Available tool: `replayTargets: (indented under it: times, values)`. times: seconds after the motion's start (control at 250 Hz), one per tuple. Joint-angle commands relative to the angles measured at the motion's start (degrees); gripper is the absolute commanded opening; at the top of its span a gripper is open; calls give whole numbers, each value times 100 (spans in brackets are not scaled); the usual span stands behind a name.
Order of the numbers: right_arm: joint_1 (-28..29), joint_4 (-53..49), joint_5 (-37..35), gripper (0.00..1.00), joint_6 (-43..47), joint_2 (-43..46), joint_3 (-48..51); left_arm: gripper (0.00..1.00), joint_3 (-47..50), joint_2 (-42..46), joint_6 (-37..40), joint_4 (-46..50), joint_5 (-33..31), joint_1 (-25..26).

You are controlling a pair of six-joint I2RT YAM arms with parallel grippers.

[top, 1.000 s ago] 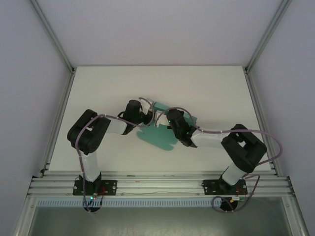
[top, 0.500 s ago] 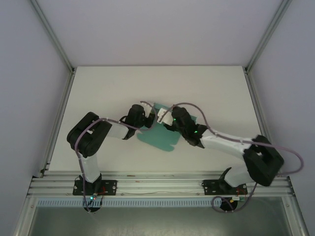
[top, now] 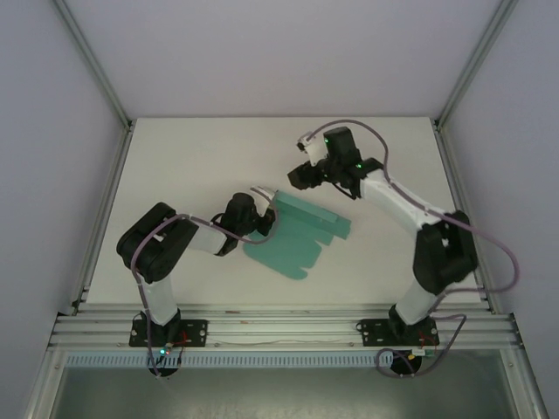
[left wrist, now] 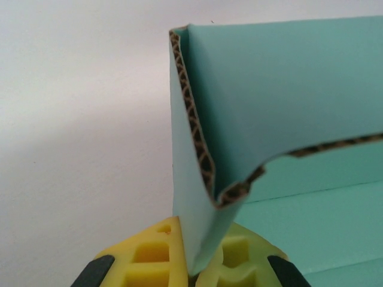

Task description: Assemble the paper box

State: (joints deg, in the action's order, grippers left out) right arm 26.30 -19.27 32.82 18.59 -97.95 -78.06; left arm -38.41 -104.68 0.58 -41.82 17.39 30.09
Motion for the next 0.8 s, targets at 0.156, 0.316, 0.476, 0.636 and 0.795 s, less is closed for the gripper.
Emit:
replayTargets:
  times: [0.156,0.316,0.476,0.636,0.795]
  values:
    - [15,-1310,899,59,96,-929,-500,0,-54,8,-8,-50,-31,24]
    - [15,-1300,759,56,141,-1195,-408,0,-95,-61,-101,-4,39,30]
    - [20,-1428,721,52,275,-1350,-391,17,-263,-47,-254,-14,-22,30]
    - [16,-1618,746,50,354,-1468,-488,20,-525,-26,-430,-10,-301,-2]
    - [17,-1647,777,49,402,-1510,-514,30,-825,-121,-472,37,-43,-81]
